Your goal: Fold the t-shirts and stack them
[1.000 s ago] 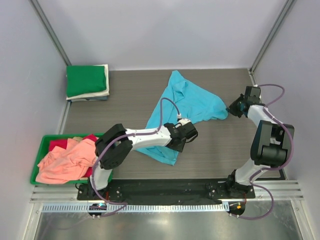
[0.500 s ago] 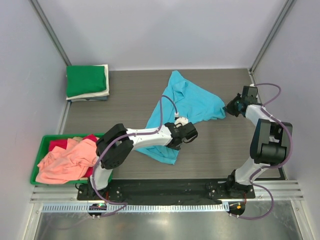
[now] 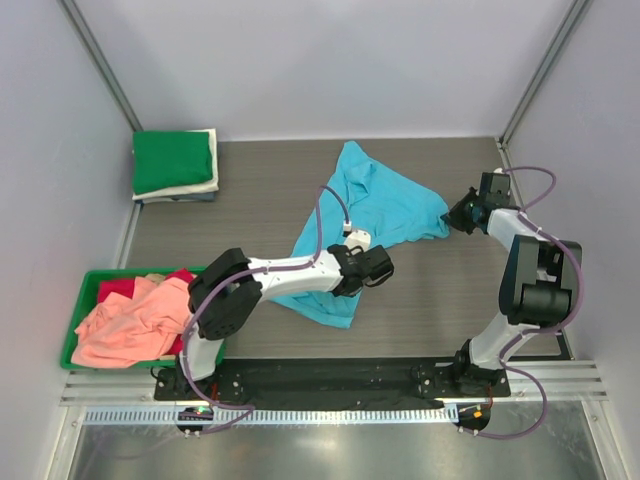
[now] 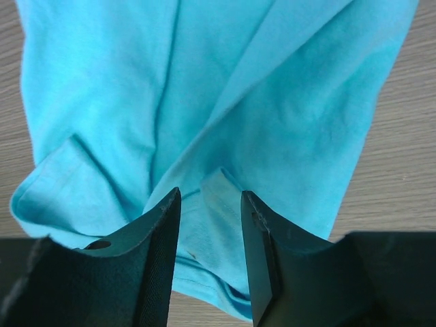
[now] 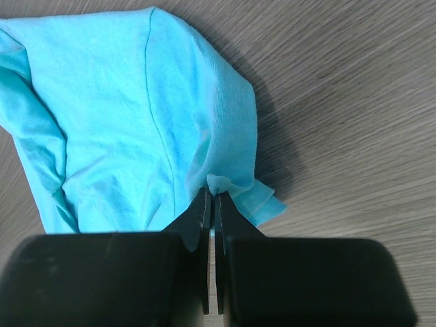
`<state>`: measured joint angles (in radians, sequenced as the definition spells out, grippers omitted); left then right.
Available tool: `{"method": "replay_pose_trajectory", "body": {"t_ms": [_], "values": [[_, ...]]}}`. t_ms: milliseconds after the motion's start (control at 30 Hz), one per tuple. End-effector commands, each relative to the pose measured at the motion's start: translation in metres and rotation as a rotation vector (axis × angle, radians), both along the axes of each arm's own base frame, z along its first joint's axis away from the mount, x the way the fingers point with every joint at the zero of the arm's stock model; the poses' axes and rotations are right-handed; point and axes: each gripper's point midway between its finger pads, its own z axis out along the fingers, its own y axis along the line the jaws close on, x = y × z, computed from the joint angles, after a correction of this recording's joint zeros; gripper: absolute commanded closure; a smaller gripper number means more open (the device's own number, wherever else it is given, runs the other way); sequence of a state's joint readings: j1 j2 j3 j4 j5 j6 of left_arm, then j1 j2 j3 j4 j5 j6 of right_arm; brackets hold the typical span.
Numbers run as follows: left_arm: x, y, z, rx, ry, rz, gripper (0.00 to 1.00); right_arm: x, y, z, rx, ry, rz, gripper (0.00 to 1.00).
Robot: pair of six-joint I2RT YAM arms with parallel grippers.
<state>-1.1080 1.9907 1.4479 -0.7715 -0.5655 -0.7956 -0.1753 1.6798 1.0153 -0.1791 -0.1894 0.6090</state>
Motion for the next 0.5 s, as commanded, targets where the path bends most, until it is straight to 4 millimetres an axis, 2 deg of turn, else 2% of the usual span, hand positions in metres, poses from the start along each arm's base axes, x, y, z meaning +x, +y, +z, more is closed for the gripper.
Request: {"method": "replay_pose_trajectory", "body": {"t_ms": [0, 333, 467], "values": [[0.006, 0.007, 0.034, -0.022, -0.114, 0.050, 0.57, 0.011, 0.003, 0.010, 0.005, -0.051, 0.009, 0.99], [0.005, -0.002, 0.008, -0.027, -0.059, 0.032, 0.57, 0.011, 0.006, 0.006, 0.009, -0.042, 0.016, 0.99], [0.008, 0.001, -0.003, -0.018, -0.043, 0.044, 0.61, 0.011, 0.006, 0.005, 0.010, -0.042, 0.015, 0.99]]}}
